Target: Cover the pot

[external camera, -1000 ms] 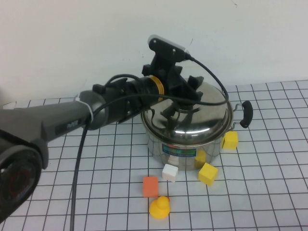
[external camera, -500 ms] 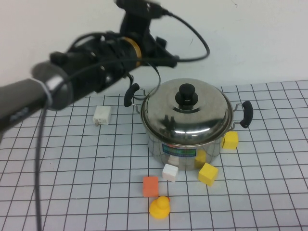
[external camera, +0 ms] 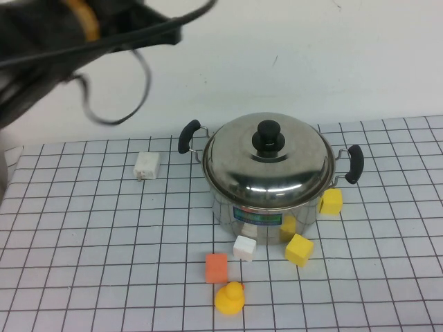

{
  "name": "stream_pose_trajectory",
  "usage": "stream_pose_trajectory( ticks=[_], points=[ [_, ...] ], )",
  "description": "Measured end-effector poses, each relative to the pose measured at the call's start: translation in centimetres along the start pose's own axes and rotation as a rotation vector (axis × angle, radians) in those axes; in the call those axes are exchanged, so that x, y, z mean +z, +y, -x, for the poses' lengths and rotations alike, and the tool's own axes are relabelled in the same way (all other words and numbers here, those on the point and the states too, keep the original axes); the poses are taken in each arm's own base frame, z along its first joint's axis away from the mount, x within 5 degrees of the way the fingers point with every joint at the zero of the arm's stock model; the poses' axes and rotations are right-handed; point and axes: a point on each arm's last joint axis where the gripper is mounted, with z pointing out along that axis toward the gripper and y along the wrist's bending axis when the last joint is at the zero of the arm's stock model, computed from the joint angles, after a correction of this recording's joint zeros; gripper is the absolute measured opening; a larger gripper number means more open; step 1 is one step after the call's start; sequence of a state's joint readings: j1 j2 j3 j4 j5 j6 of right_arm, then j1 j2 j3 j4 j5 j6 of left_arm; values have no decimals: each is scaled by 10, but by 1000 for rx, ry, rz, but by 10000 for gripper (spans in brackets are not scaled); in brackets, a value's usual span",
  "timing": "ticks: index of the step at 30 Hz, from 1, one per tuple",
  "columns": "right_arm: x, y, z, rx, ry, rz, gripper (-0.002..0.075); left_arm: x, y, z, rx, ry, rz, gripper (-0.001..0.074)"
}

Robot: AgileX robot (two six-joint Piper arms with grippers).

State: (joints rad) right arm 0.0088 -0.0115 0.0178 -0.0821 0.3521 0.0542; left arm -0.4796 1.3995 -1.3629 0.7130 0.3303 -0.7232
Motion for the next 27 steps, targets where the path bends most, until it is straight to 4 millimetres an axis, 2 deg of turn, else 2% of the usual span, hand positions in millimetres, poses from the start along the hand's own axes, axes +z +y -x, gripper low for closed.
stream_pose_trajectory(
  ticks=[6,9,12,19,22,27],
  points=[
    [0,0,0,0,0,0,9,-75,17,-19,-110,-19,-20,0],
    [0,0,0,0,0,0,9,-109,26,-40,-142,-20,-25,0],
    [0,0,0,0,0,0,9,-136,33,-63,-157,-15,-22,0],
    [0,0,0,0,0,0,9,-190,49,-115,-257,-40,-12,0],
    [0,0,0,0,0,0,9,-205,54,-133,-313,-59,-19,0],
    [0,0,0,0,0,0,9,-218,57,-157,-343,-74,-25,0]
  ],
)
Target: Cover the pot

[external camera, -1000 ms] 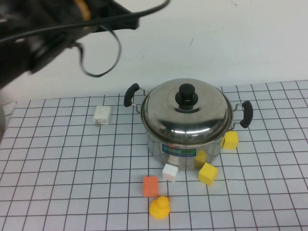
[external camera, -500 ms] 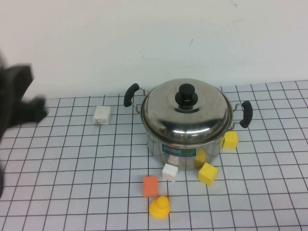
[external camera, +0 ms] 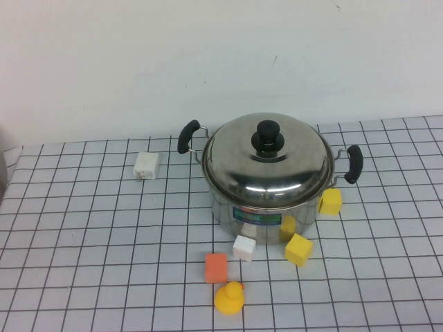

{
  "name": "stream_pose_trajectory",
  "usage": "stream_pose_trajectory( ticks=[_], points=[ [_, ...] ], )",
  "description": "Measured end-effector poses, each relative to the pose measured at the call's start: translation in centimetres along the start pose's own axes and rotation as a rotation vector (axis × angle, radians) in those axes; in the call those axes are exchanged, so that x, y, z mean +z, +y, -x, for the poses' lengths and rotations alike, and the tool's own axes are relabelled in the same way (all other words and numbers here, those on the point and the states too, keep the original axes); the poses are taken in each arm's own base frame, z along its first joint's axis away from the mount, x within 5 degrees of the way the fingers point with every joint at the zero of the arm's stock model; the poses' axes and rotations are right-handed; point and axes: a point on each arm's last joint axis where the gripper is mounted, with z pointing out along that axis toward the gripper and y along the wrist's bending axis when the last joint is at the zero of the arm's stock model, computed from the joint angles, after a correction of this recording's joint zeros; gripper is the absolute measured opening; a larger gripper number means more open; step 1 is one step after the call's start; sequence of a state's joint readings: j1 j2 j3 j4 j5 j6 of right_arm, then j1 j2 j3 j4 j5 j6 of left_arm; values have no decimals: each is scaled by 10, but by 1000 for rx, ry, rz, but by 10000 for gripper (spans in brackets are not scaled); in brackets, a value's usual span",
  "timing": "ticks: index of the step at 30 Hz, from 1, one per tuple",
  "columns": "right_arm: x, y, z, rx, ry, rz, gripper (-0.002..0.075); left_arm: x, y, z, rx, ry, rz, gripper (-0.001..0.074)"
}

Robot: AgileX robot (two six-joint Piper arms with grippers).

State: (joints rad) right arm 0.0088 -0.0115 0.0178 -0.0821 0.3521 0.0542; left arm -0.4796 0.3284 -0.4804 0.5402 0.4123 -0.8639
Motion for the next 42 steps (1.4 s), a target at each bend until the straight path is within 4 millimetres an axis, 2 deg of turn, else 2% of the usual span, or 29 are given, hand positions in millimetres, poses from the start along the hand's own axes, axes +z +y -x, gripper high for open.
stream_pose_trajectory(
  ticks=[9,13,17,20,24,27,34,42],
  points=[
    [0,0,0,0,0,0,9,6,12,-35,13,81,29,0],
    [0,0,0,0,0,0,9,7,14,-43,-39,92,28,0],
    [0,0,0,0,0,0,9,-5,17,-44,-219,37,35,0],
    [0,0,0,0,0,0,9,-18,22,-44,-172,-17,95,0],
    [0,0,0,0,0,0,9,-30,24,-55,-83,-2,176,0],
    [0,0,0,0,0,0,9,-26,31,-74,-21,26,240,0],
    [0,0,0,0,0,0,9,-6,55,-134,-30,135,306,0],
    [0,0,0,0,0,0,9,-3,54,-133,-16,67,277,0]
  ],
)
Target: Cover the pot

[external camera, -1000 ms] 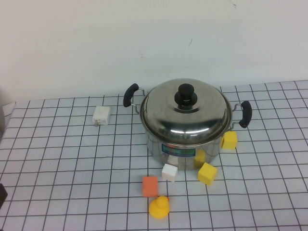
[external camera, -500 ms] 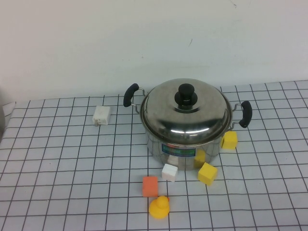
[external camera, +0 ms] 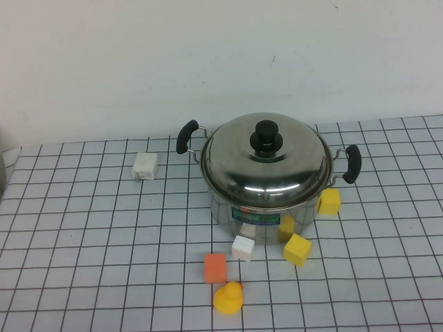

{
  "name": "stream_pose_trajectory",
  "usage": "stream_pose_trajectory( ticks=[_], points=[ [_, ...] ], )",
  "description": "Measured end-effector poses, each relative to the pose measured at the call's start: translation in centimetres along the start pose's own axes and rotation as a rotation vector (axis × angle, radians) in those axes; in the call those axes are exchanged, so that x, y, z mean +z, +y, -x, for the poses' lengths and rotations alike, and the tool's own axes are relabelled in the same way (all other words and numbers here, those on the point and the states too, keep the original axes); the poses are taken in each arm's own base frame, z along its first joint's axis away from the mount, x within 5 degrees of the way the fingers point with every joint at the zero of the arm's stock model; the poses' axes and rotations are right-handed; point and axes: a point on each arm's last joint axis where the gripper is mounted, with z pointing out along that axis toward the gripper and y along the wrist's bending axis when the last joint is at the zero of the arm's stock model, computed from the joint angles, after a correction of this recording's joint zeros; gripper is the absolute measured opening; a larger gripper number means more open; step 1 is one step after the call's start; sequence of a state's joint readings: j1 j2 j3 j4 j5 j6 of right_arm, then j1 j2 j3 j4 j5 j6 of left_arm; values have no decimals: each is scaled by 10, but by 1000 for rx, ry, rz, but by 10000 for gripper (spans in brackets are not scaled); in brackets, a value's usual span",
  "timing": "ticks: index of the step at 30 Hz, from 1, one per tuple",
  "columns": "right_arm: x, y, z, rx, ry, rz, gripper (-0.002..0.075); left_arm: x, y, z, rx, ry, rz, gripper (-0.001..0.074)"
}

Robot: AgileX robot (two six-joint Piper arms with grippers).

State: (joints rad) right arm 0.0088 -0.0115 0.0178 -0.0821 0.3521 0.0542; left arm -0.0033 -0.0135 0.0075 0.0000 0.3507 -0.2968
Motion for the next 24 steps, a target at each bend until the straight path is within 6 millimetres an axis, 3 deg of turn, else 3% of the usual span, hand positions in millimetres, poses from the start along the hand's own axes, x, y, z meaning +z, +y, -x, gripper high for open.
stream_pose_trajectory(
  ticks=[10,17,24],
  points=[
    [0,0,0,0,0,0,9,0,-2,-1,-33,2,-19,0],
    [0,0,0,0,0,0,9,0,-2,-1,94,2,-26,0],
    [0,0,0,0,0,0,9,0,-3,-1,114,2,-30,0]
  ],
)
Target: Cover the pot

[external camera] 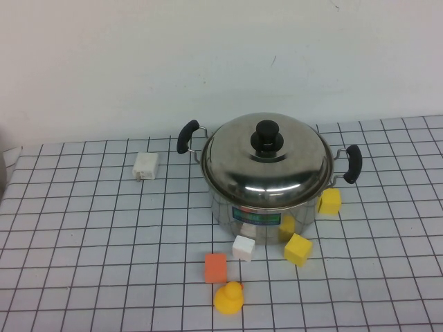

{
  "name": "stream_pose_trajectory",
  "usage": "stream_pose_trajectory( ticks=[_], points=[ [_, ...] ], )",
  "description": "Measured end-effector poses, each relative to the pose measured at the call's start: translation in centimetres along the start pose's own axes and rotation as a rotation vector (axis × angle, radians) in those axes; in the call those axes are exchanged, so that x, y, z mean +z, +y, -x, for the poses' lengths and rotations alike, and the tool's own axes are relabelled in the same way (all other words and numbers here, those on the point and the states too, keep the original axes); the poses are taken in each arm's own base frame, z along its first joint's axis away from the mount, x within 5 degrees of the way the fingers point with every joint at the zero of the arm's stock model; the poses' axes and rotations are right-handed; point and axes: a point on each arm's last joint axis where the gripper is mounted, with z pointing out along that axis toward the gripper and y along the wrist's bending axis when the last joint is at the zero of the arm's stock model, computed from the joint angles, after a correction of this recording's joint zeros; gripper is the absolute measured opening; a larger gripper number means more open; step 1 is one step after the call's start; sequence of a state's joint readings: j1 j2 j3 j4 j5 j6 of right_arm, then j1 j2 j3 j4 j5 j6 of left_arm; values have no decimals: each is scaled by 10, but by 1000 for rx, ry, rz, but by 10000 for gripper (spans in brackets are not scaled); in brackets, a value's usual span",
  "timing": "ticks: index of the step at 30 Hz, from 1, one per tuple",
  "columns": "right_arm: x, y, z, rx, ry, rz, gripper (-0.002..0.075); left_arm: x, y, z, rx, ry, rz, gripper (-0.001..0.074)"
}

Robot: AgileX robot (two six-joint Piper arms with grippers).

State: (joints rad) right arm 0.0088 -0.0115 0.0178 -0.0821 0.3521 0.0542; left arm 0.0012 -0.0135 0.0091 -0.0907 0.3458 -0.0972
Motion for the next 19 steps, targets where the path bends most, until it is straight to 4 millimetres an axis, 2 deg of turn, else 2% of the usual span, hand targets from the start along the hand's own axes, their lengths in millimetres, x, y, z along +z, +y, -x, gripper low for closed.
stream_pose_trajectory(
  ticks=[19],
  points=[
    [0,0,0,0,0,0,9,0,0,0,-4,0,1,-1]
  ],
)
